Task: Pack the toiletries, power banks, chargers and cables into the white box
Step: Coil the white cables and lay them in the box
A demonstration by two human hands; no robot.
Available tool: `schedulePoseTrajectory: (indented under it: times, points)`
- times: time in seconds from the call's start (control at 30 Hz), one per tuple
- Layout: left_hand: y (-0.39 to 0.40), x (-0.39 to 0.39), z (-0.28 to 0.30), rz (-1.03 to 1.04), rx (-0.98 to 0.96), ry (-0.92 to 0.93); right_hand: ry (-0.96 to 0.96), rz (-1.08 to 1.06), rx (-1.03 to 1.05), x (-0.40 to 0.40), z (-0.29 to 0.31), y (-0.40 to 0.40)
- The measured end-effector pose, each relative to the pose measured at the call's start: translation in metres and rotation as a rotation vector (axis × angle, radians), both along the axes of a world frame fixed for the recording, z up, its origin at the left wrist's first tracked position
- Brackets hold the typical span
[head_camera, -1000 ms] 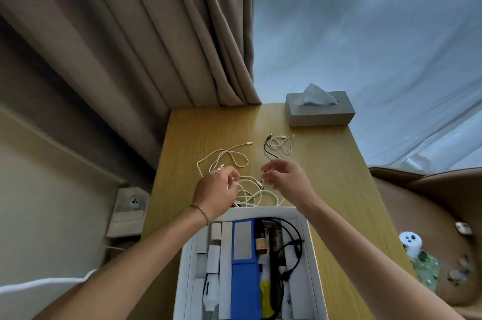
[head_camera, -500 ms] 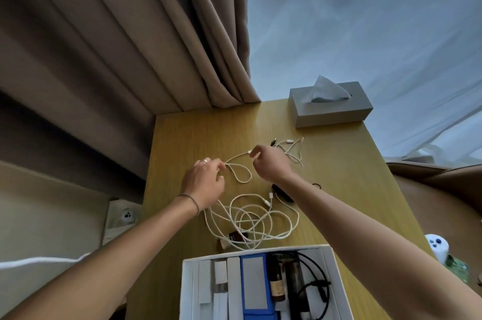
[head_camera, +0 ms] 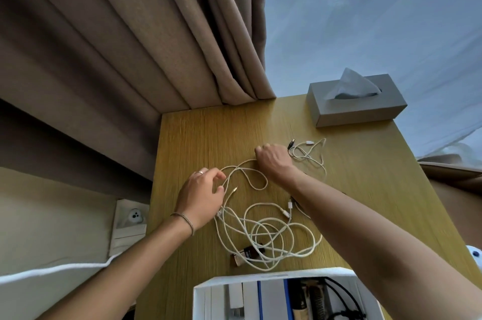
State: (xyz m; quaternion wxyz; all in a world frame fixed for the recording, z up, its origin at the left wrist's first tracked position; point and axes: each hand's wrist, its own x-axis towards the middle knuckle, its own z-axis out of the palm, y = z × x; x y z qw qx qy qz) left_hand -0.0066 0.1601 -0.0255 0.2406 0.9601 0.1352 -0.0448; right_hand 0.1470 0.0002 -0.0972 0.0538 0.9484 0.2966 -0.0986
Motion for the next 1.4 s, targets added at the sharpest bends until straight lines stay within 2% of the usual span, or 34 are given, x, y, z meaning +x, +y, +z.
schedulePoseTrajectory:
  times: [0.13, 0.2, 0.33, 0.47, 0.6, 0.77, 0.83, 0.9, 0.97, 1.03, 1.13, 1.23, 1.4]
  points:
    - [-0.001, -0.002, 0.006, -0.001, -0.033, -0.026, -0.091, 0.191, -0.203, -0.006, 0.004, -0.003]
    - [-0.002, -0.002, 0.01, 0.001, -0.053, -0.042, -0.058, 0.216, -0.202, -0.01, 0.008, -0.004]
    - [-0.004, -0.003, 0.019, 0.007, -0.088, -0.074, 0.186, 0.022, 0.158, -0.017, 0.029, -0.005]
    - [-0.009, -0.006, 0.031, 0.002, -0.117, -0.098, 0.612, -0.277, 0.677, -0.034, 0.061, -0.017]
    - [-0.018, -0.01, 0.052, -0.083, -0.146, -0.115, 0.672, -0.33, 0.971, -0.064, 0.106, -0.028]
    - [-0.035, -0.017, 0.092, -0.252, -0.196, -0.171, 0.811, -0.186, 1.269, -0.098, 0.181, -0.046]
    - [-0.04, -0.022, 0.112, -0.248, -0.307, -0.216, 0.843, -0.212, 1.416, -0.106, 0.202, -0.053]
    - [-0.044, -0.028, 0.131, -0.197, -0.546, -0.238, 0.893, -0.294, 1.522, -0.12, 0.216, -0.056]
    - [-0.046, -0.034, 0.147, -0.131, -0.753, -0.289, 1.06, -0.254, 1.526, -0.141, 0.217, -0.056]
    - [-0.046, -0.041, 0.162, -0.006, -0.866, -0.34, 1.182, -0.131, 1.371, -0.168, 0.209, -0.049]
    - [-0.036, -0.052, 0.181, 0.248, -1.022, -0.365, 1.147, -0.076, 1.155, -0.199, 0.197, -0.033]
    - [-0.008, -0.069, 0.194, 0.432, -1.06, -0.374, 1.166, -0.099, 1.179, -0.204, 0.19, -0.034]
    - [0.05, -0.112, 0.197, 0.584, -1.018, -0.421, 1.132, -0.257, 1.213, -0.183, 0.177, -0.072]
